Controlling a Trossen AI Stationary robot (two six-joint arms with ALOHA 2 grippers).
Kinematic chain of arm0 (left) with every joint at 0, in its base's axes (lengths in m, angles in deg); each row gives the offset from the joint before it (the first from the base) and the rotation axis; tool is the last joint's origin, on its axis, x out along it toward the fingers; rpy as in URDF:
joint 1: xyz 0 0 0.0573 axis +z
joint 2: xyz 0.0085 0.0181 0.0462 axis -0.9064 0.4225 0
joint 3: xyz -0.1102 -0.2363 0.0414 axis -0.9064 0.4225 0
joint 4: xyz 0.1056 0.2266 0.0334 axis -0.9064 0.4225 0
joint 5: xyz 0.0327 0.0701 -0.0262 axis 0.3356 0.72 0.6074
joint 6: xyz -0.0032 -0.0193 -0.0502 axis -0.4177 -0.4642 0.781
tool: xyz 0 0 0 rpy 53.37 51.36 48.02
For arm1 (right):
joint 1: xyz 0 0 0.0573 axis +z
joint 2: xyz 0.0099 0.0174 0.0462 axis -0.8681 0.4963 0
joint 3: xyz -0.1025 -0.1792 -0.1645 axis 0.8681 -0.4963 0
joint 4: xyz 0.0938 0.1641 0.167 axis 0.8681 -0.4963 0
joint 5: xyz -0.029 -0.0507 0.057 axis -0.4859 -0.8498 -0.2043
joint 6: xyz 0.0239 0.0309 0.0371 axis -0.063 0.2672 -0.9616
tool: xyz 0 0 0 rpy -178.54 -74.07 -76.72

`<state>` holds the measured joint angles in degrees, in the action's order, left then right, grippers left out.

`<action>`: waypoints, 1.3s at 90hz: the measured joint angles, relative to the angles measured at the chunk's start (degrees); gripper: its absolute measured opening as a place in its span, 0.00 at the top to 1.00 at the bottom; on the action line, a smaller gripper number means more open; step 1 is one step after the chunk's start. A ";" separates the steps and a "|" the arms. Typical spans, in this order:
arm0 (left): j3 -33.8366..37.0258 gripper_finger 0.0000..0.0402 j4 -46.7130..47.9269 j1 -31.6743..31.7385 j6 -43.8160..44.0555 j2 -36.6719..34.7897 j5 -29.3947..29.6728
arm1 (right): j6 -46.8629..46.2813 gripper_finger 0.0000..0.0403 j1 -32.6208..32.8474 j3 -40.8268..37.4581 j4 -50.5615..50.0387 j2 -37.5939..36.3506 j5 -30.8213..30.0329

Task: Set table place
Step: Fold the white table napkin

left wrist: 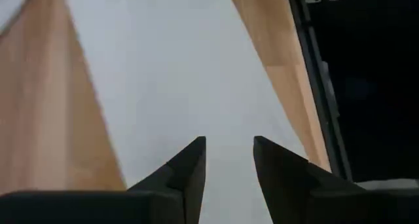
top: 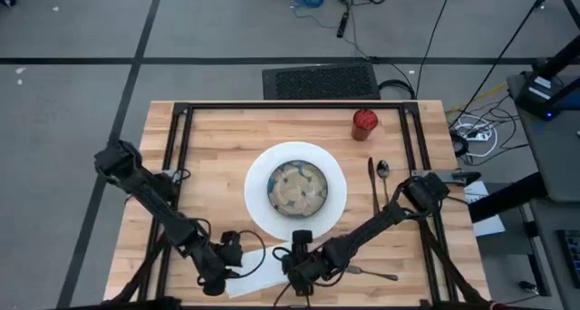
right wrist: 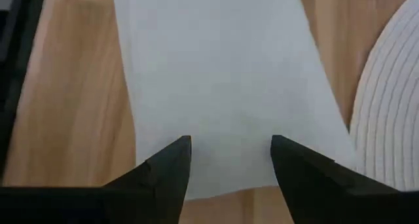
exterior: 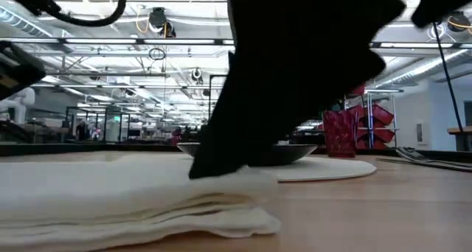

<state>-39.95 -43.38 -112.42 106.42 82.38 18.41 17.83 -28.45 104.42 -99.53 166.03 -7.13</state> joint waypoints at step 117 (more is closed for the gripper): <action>-6.04 0.72 23.93 9.04 12.45 -7.04 20.39 | 0.66 0.51 2.70 0.02 -1.78 -7.02 -6.24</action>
<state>-45.98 -19.46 -103.38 118.87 75.34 38.79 18.49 -25.75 104.44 -101.31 159.01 -13.37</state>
